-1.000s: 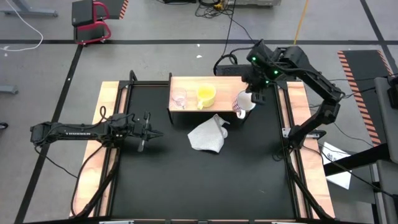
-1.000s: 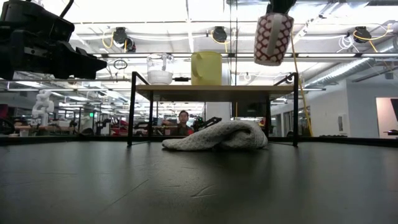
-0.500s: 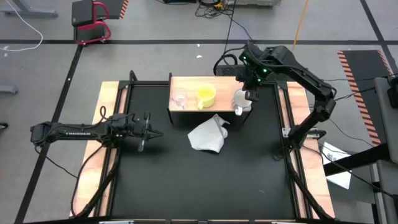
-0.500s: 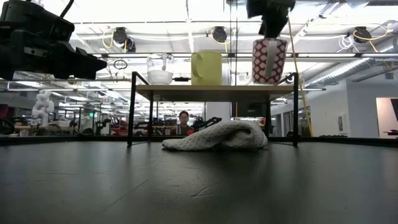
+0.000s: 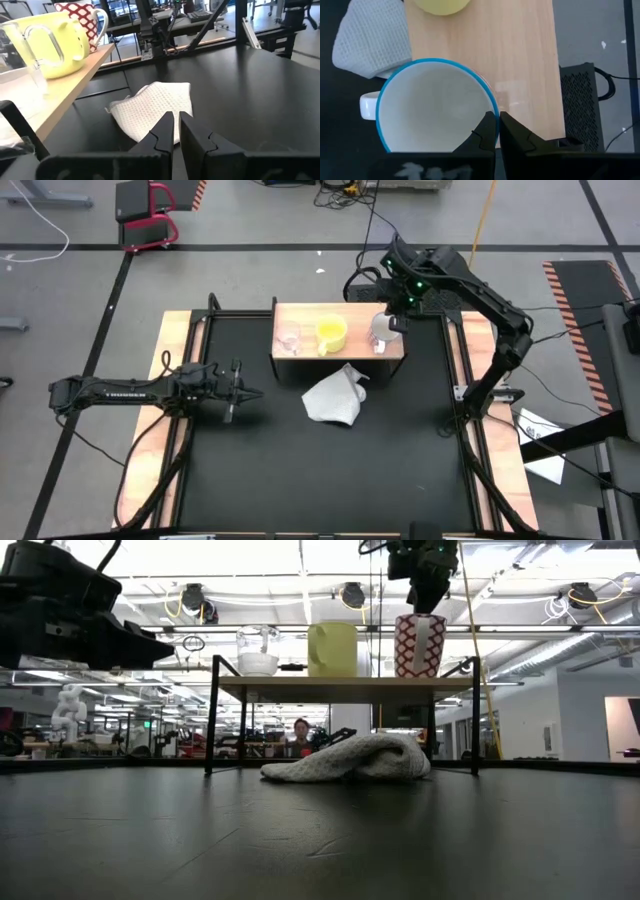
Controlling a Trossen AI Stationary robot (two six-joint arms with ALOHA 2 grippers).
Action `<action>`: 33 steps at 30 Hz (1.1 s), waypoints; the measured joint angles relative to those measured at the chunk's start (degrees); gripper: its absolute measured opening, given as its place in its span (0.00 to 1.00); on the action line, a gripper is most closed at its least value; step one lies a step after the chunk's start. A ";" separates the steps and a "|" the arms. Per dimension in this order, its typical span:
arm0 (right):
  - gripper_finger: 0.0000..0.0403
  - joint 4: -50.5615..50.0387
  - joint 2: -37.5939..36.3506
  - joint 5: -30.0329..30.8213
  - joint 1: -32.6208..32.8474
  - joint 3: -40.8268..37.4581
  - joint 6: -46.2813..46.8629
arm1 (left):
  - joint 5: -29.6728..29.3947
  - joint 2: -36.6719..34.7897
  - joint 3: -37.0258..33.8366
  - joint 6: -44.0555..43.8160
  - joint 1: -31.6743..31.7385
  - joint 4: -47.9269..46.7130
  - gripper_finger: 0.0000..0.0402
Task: Stack small to large cups/mugs on shelf
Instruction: Put the red pattern white mug on the shelf
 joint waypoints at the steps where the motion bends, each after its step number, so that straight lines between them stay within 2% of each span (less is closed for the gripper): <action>1: 0.00 0.01 0.14 0.00 -0.10 0.04 -0.02 | -0.04 0.00 0.01 0.32 0.00 -0.19 0.08; 13: 0.00 0.22 4.10 -0.02 -0.76 0.32 -1.77 | -0.04 -0.01 0.00 0.50 0.02 -0.21 0.08; 33: 0.00 0.83 4.13 -0.07 -0.74 0.08 -1.88 | -0.03 -0.02 0.00 -0.38 0.00 -0.28 0.08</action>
